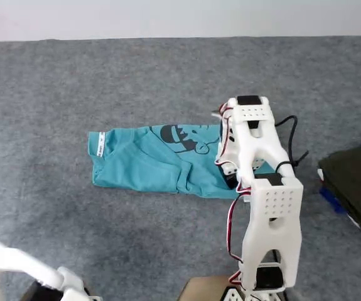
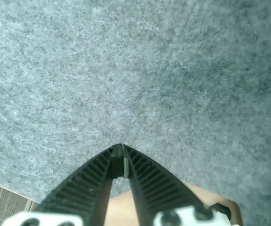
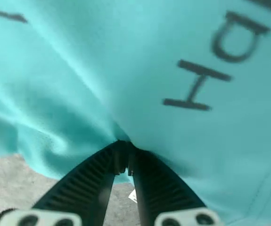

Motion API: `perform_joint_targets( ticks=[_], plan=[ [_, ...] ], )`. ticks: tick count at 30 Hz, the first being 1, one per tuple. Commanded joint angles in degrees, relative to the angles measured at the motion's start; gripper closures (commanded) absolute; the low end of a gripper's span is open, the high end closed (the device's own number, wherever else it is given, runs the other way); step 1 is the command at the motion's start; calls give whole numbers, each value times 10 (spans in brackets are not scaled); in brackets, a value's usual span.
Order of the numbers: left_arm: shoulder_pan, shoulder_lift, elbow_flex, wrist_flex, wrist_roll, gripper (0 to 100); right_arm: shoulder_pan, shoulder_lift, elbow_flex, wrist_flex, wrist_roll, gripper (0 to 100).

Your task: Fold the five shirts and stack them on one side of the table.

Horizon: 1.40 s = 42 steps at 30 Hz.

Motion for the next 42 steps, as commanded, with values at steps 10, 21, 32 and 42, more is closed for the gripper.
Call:
perform_joint_targets(
  ticks=[10,21,32,42],
  plan=[
    [11,-18,-21,4,-3,992,12,-126,-2,15,25,978],
    [38,-21,-21,5,-3,992,131,-134,-1,-6,38,977],
    [38,-21,-21,5,-3,992,148,-50,-8,-35,37,977],
    [38,-21,-21,5,-3,992,140,-153,-37,-36,33,898]
  ],
)
